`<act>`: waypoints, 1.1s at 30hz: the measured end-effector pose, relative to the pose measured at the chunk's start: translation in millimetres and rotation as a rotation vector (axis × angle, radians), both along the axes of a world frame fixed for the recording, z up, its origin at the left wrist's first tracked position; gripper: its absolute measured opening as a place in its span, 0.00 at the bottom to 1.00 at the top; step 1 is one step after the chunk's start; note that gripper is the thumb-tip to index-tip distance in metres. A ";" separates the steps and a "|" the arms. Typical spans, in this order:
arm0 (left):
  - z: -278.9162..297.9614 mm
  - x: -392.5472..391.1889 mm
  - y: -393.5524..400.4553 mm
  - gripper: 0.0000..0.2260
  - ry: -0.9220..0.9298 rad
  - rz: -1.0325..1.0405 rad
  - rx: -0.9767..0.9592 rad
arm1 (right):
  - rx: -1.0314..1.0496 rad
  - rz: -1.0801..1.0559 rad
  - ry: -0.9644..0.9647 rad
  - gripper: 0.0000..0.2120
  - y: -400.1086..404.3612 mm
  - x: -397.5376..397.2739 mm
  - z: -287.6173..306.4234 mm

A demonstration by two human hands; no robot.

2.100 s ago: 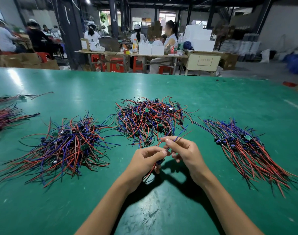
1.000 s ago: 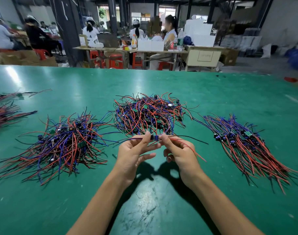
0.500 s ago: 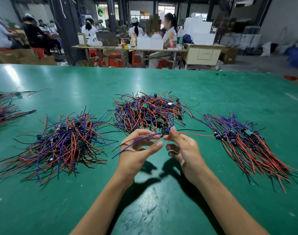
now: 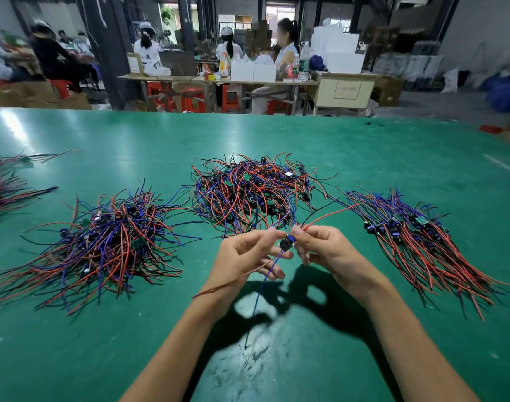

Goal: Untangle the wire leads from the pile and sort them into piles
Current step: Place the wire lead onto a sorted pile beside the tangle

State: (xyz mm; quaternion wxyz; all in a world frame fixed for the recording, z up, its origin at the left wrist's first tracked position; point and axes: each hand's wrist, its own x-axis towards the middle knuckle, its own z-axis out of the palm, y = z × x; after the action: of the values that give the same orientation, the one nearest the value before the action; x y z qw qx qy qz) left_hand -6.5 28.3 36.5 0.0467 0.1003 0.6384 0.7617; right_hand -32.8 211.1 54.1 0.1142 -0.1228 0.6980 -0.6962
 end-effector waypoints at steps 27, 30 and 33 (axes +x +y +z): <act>-1.1 0.1 5.4 0.18 -0.195 -0.178 0.175 | 0.021 -0.135 0.166 0.14 -10.6 -0.6 -12.6; -6.0 -0.7 3.3 0.12 -0.182 -0.092 0.136 | 0.015 -0.096 0.180 0.15 -19.6 1.0 -18.9; -7.8 -2.4 2.1 0.09 -0.184 -0.034 0.111 | 0.039 -0.129 0.200 0.12 -21.9 0.1 -22.3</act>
State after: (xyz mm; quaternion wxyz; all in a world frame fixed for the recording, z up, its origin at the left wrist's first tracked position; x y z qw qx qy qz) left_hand -8.9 30.3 28.7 0.1125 0.0431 0.5865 0.8009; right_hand -32.7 189.2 31.8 0.0011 -0.1444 0.7257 -0.6727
